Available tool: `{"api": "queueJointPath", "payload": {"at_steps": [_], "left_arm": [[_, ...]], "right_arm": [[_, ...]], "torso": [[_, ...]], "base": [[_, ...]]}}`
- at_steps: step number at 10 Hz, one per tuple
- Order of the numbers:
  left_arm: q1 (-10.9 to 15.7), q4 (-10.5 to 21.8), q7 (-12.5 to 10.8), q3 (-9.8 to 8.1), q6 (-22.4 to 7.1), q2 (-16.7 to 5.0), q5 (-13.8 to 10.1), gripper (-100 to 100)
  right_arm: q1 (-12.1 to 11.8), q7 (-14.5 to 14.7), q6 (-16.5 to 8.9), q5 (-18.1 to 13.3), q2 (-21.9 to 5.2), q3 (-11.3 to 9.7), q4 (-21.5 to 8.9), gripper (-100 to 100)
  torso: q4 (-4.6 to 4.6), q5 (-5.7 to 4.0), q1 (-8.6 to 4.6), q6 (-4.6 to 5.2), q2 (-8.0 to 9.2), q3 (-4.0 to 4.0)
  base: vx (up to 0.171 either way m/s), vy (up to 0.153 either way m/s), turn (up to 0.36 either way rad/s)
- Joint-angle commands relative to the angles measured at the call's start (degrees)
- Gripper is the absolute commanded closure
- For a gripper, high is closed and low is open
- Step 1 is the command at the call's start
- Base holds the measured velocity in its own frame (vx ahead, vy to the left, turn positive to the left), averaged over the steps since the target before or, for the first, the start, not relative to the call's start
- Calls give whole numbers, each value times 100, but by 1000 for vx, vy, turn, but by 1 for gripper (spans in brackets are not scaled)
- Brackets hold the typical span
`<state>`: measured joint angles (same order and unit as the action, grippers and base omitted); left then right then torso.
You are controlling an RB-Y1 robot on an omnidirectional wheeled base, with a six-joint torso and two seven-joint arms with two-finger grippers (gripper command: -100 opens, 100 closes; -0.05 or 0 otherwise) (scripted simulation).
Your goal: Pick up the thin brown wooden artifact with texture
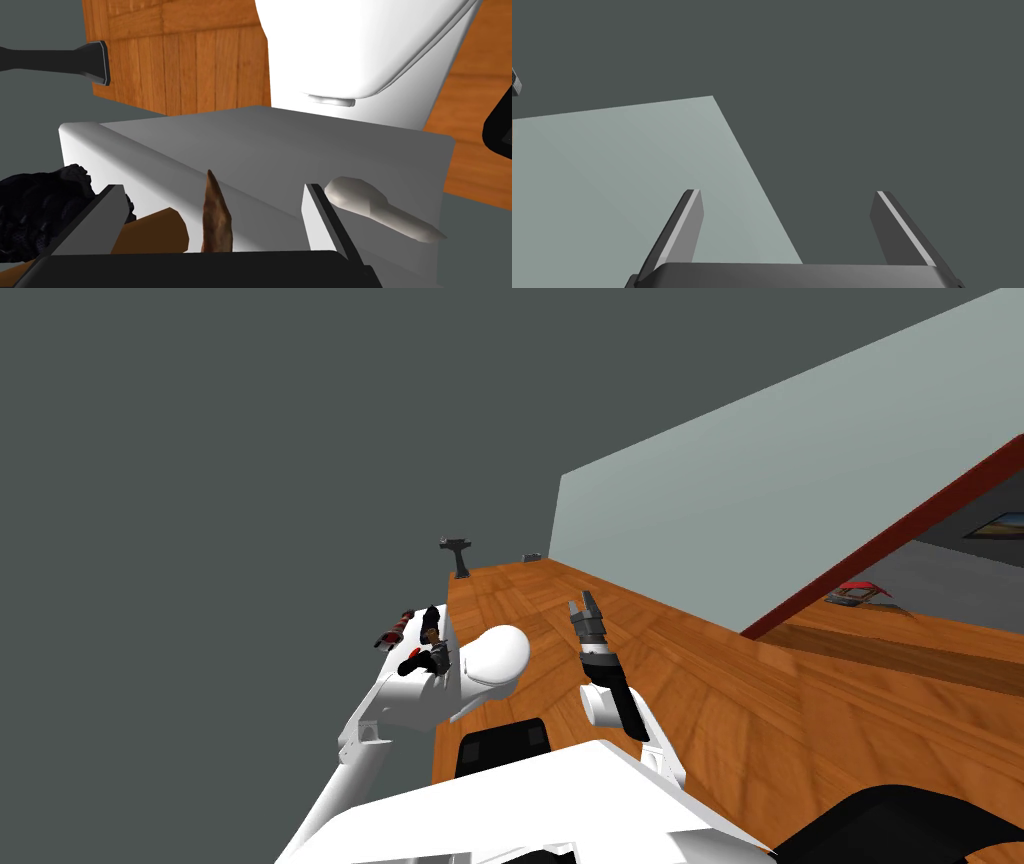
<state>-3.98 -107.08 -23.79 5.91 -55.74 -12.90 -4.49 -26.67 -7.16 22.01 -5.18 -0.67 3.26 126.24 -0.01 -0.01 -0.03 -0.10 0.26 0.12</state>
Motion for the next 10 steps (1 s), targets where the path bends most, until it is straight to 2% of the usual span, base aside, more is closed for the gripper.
{"api": "queueJointPath", "payload": {"at_steps": [1, 2, 3, 4, 6, 7, 8, 9, 10], "left_arm": [[183, 286, 50, -203, 94, -100, -157, -100], [183, 334, 50, -203, 94, -100, -157, -100], [322, 538, 93, -373, 171, -182, -286, -100], [322, 571, 93, -373, 171, -182, -286, -100], [599, 943, 177, -713, 326, -346, -544, -100], [599, 1046, 177, -713, 326, -346, -544, -100], [738, 1248, 219, -883, 403, -428, -673, -100], [738, 1284, 219, -883, 403, -428, -673, -100], [876, 1513, 262, -1053, 480, -510, -802, -100]], "right_arm": [[0, 0, 0, 0, 0, 0, 0, 0], [1, 0, 0, 0, 0, 0, 0, 0], [0, 0, 0, 0, 0, 0, 0, 0], [0, 0, 0, 0, 0, 0, 0, 0], [0, 0, 0, 0, 0, 0, 0, 0], [1, 0, 0, 0, 0, -1, 0, 0], [0, 0, 0, 0, 0, 0, 0, 0], [0, 0, 0, 0, 0, 0, 0, 0], [0, 0, 0, 0, 0, 0, 0, 0]], "torso": [[0, 0, 0, 0, 0, 0], [1, 0, 0, 3, 4, 2], [-1, 0, 2, -3, 1, 0], [-2, 0, 3, -2, 2, 0], [-5, 1, 8, -7, 2, -2], [-3, 1, 2, -6, 12, 4], [-3, 1, 6, -9, 12, 4], [-3, 1, 6, -7, 10, 3], [-4, 2, 11, -9, 6, 1]], "base": [[-66, -32, -134], [-49, -29, -59], [-48, -37, -132], [-43, -29, -52], [-63, -47, -153], [-67, -44, -60], [-61, -47, -107], [-48, -32, -70], [-42, -40, -123]]}}
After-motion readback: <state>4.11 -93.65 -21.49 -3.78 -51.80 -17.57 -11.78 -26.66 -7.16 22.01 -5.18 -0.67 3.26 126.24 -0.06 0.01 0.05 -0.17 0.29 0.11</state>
